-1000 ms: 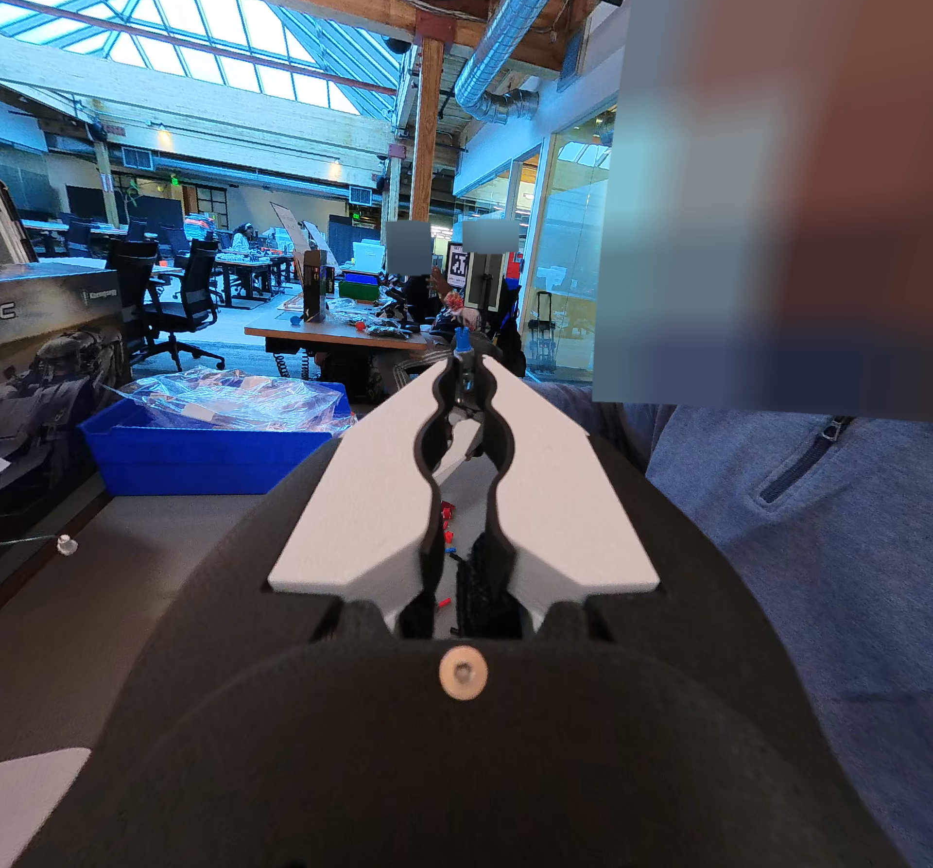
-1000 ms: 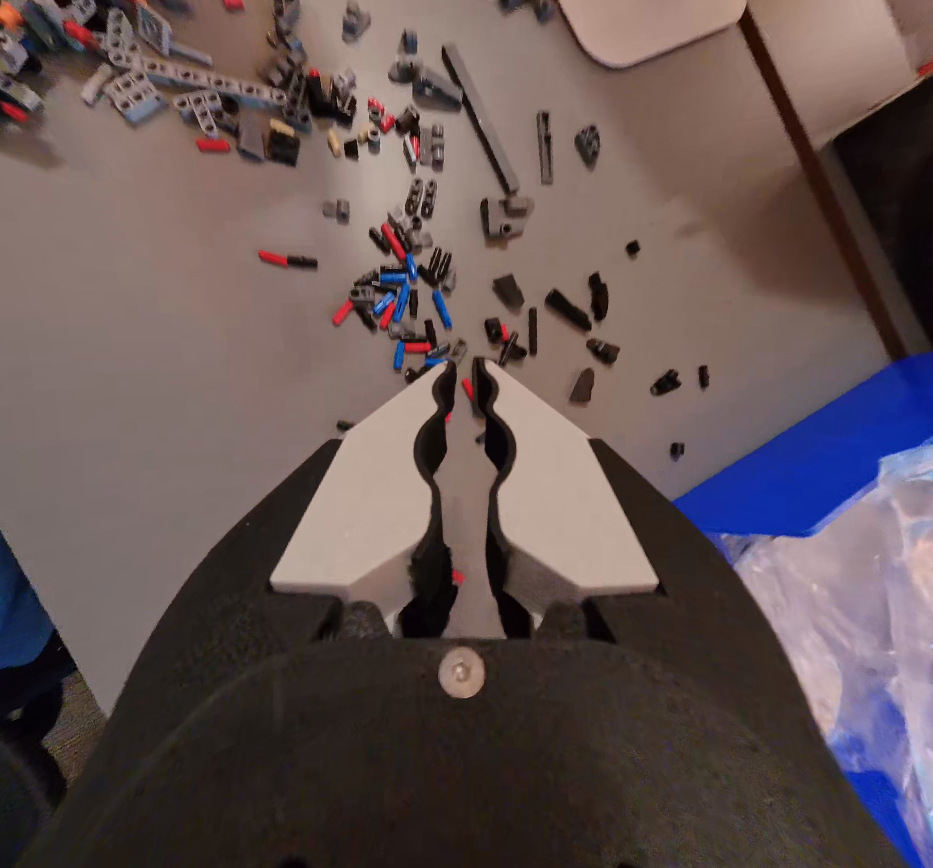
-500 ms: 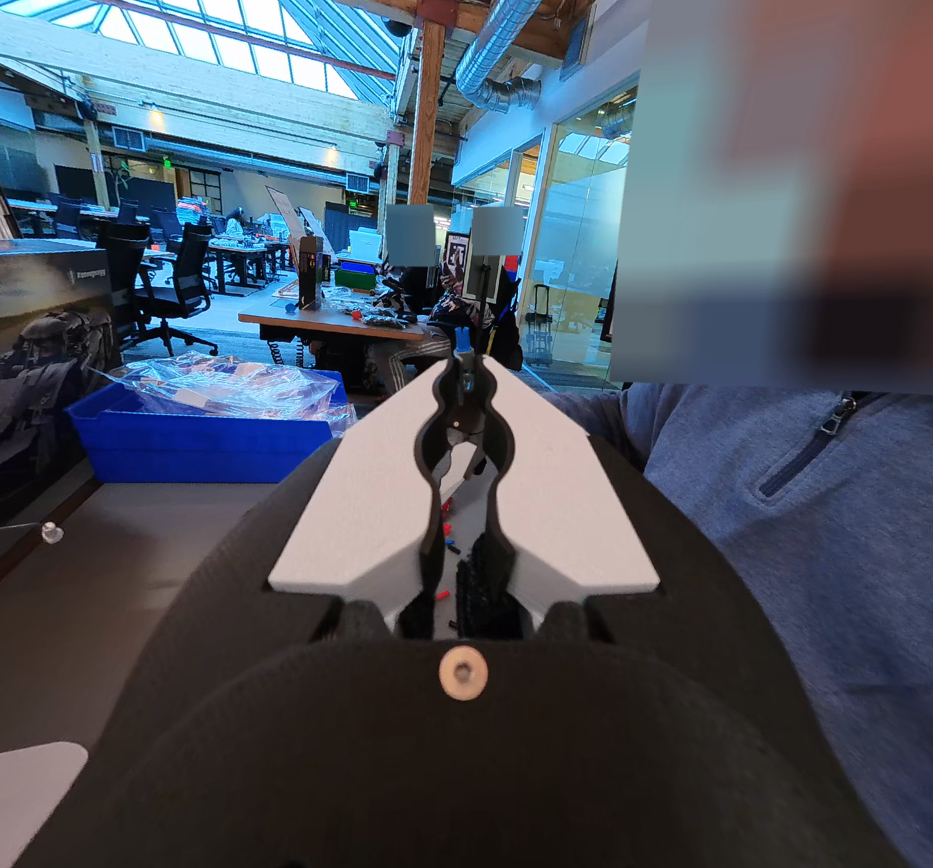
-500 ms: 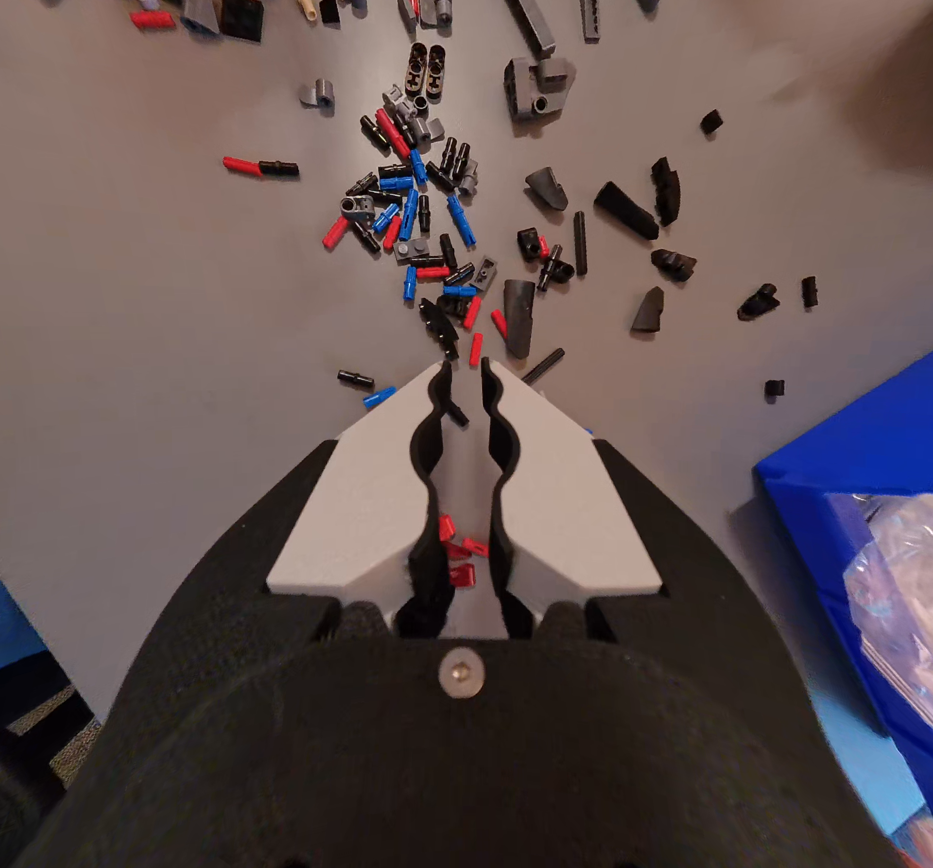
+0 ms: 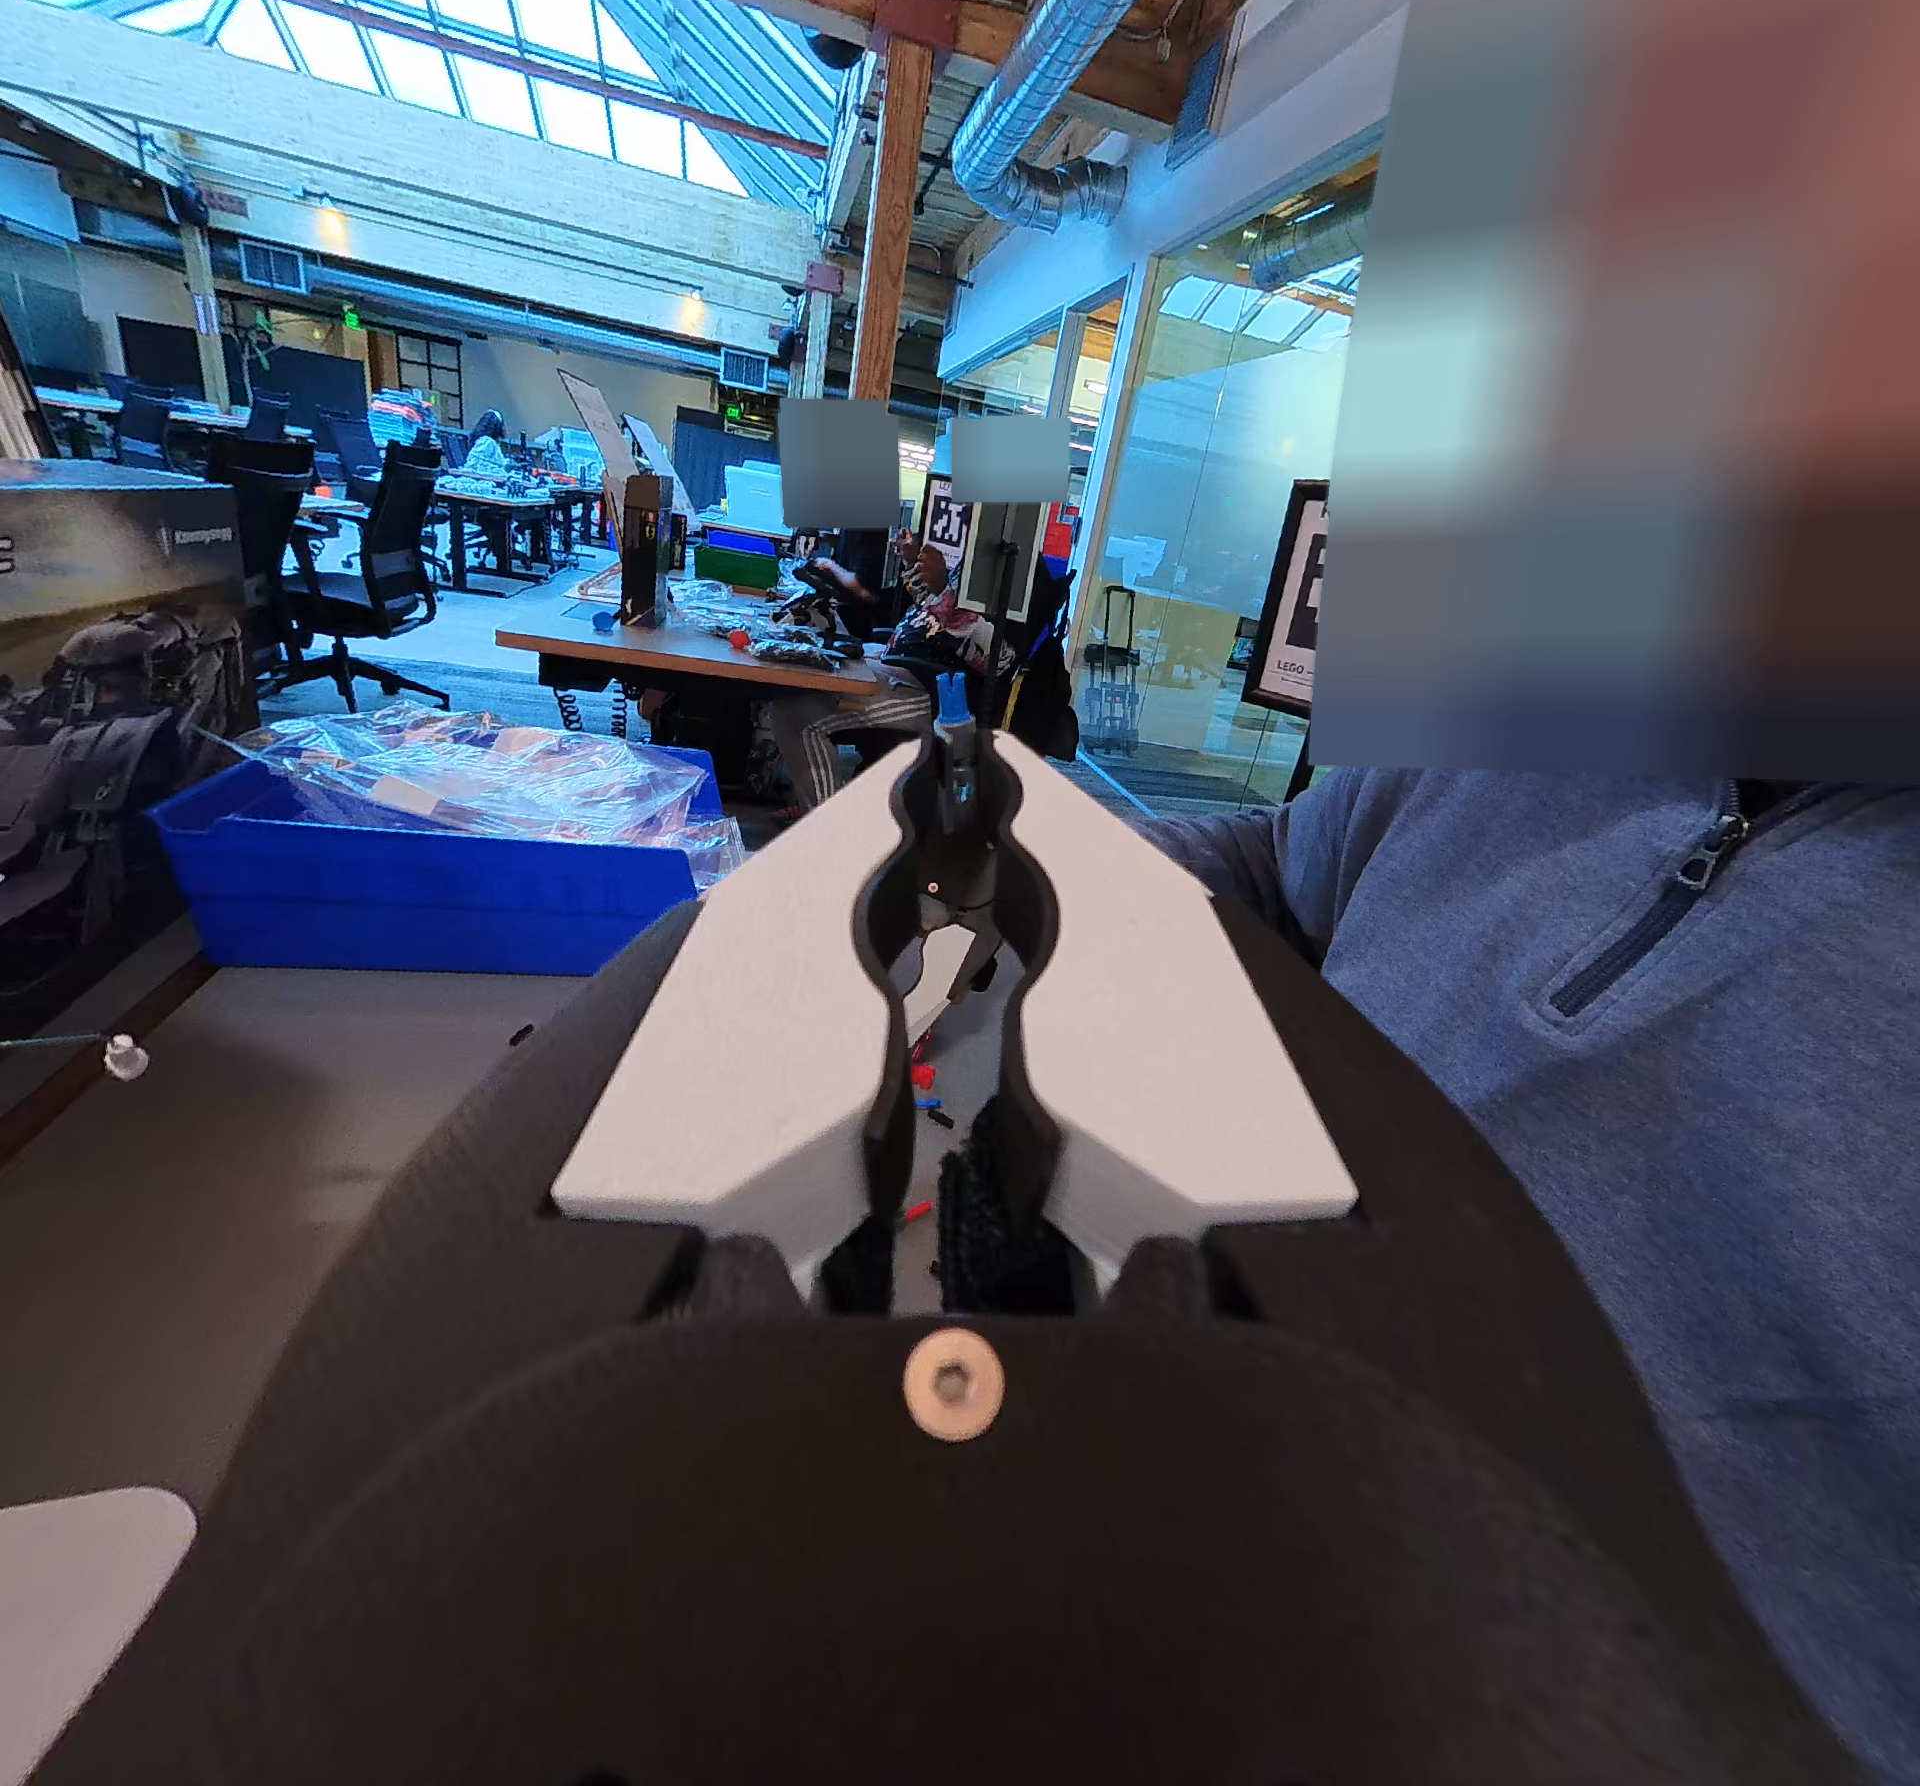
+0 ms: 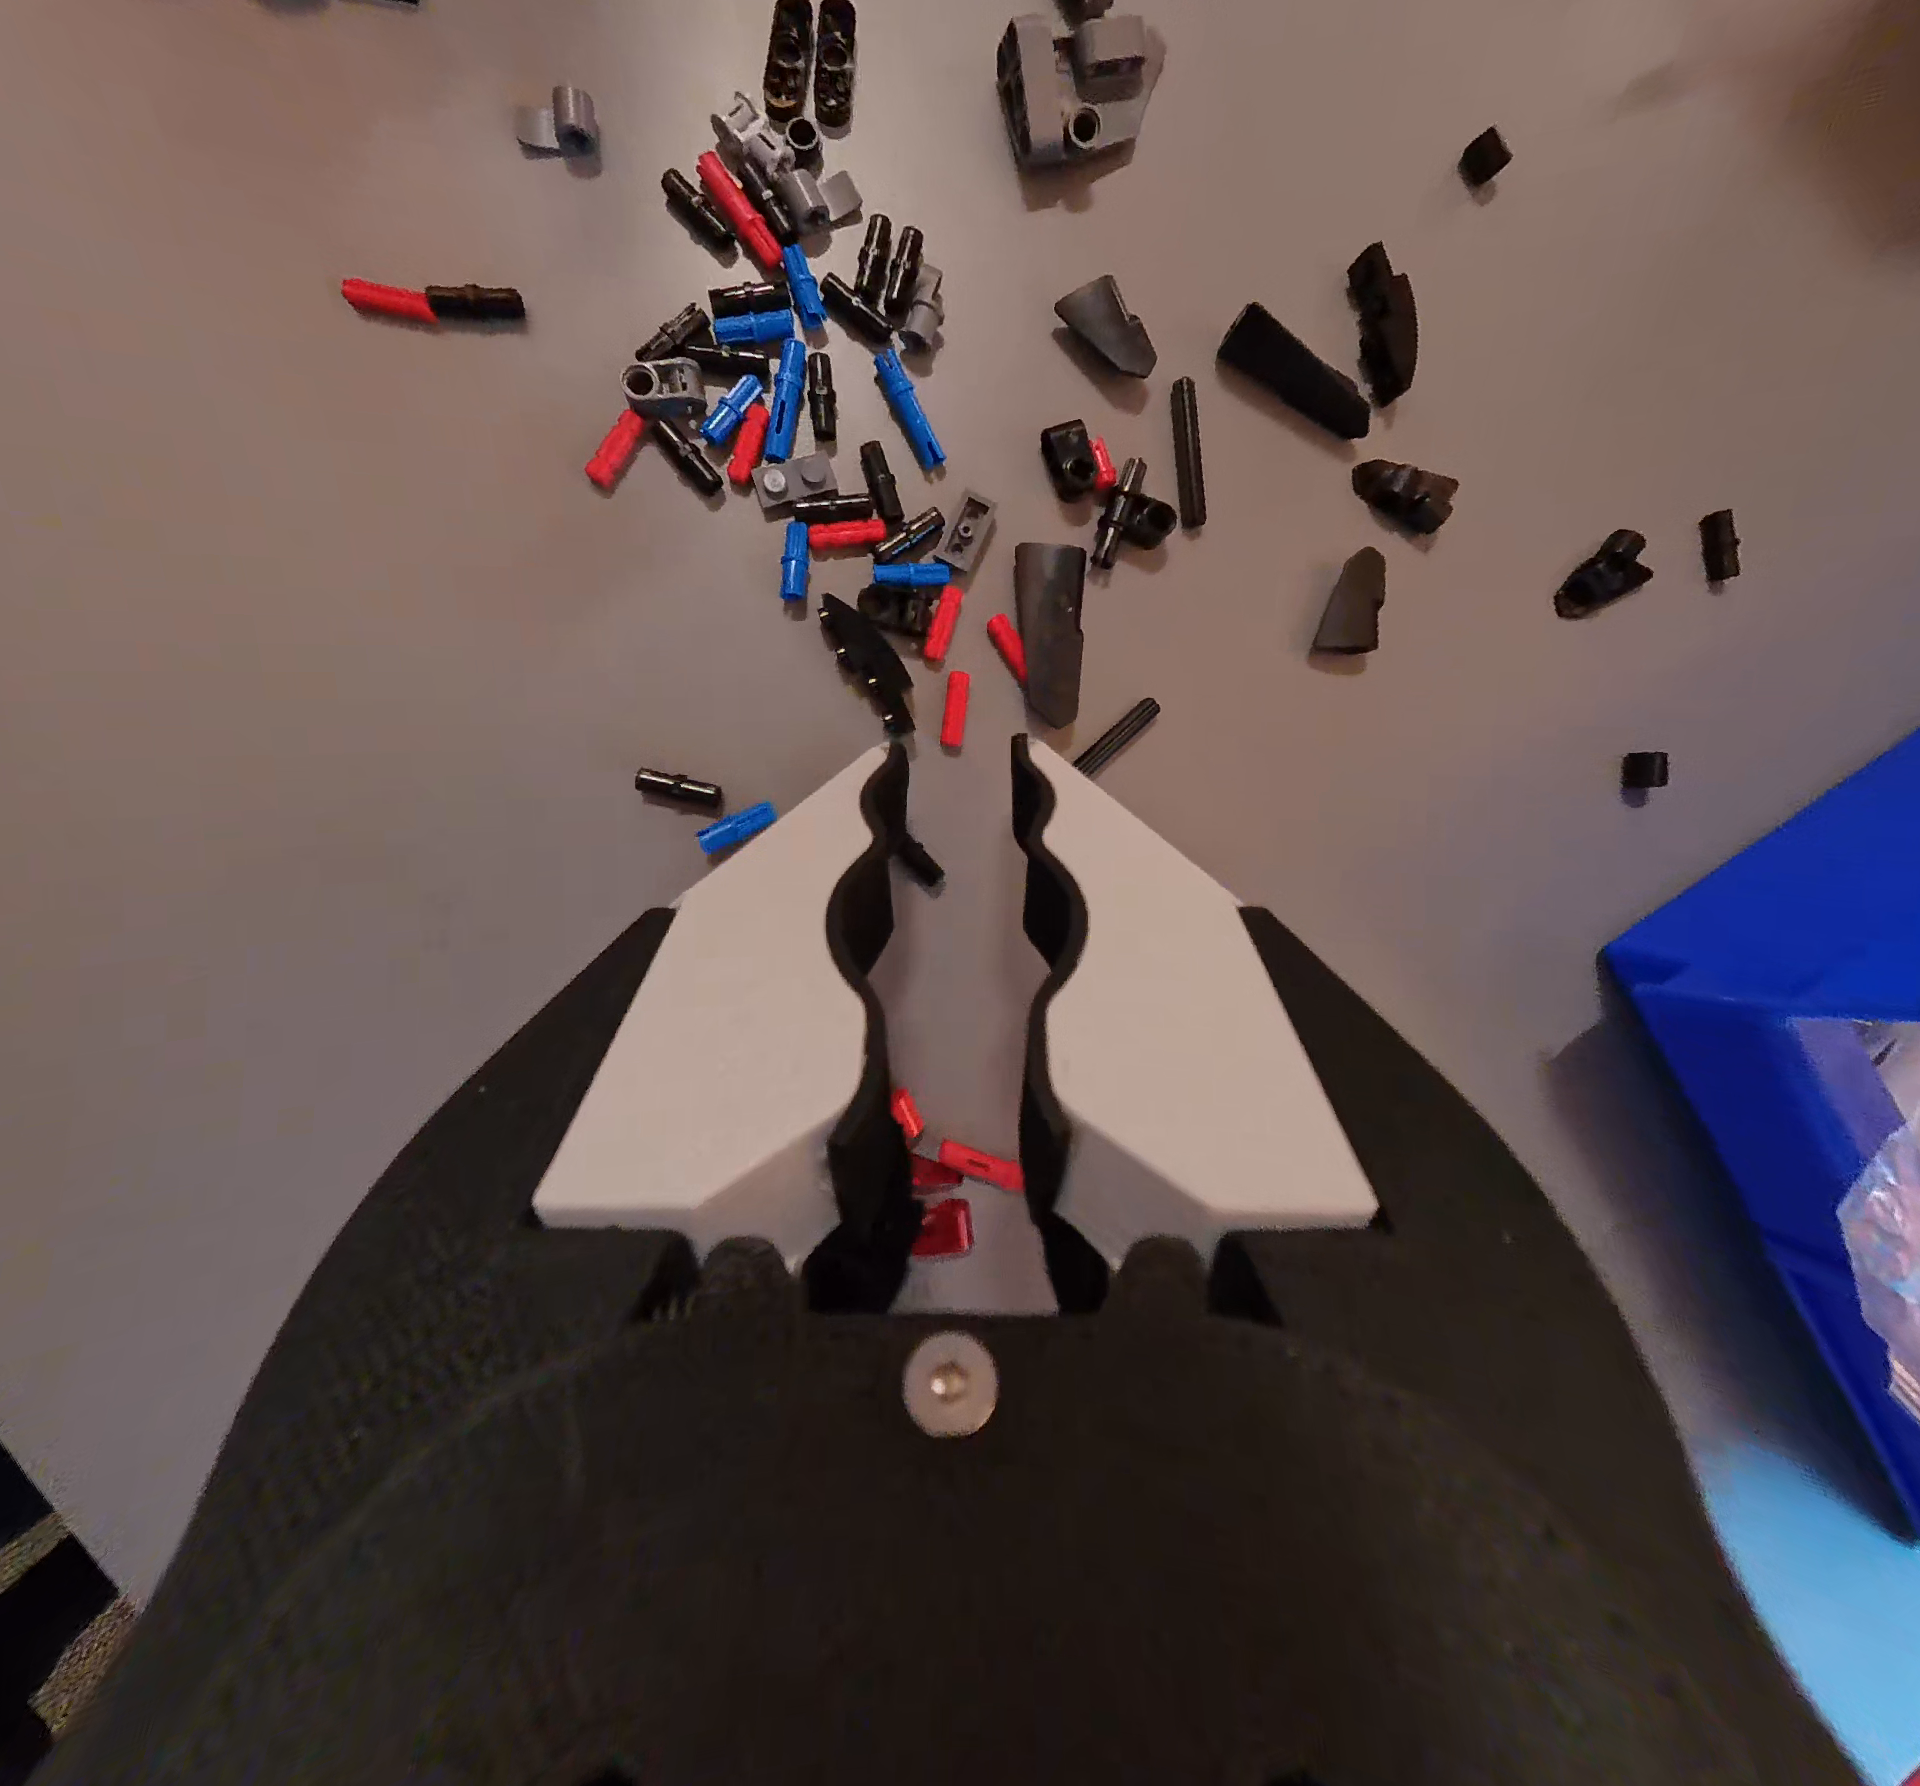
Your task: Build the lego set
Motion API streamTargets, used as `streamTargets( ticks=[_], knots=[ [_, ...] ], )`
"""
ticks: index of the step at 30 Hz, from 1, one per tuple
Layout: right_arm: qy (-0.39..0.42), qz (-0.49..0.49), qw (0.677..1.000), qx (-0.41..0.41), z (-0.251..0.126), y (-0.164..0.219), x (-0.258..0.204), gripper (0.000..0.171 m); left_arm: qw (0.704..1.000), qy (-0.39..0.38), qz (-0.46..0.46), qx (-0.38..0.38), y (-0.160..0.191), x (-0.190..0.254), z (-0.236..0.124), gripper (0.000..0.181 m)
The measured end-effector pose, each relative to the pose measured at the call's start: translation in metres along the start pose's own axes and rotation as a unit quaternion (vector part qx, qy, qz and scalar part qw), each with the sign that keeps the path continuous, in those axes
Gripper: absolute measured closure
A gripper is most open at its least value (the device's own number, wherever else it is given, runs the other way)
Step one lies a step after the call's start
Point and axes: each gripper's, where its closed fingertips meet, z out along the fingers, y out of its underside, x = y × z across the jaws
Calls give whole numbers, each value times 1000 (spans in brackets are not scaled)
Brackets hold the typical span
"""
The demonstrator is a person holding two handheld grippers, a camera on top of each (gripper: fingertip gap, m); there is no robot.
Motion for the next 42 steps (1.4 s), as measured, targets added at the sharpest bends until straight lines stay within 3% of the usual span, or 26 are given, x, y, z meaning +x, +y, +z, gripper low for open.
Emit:
streamTargets(
  ticks=[20,36,42],
  knots=[
    [8,59,998,22,11,9,3,153,1000,-2,-5,-2,4,-4,1,177],
    [-6,81,996,49,18,0,1,171,1000,0,-14,-4,9,-7,4,177],
    [21,7,993,112,-25,-53,-2,171,1000,-1,-16,10,7,-6,9,177]
  ],
)
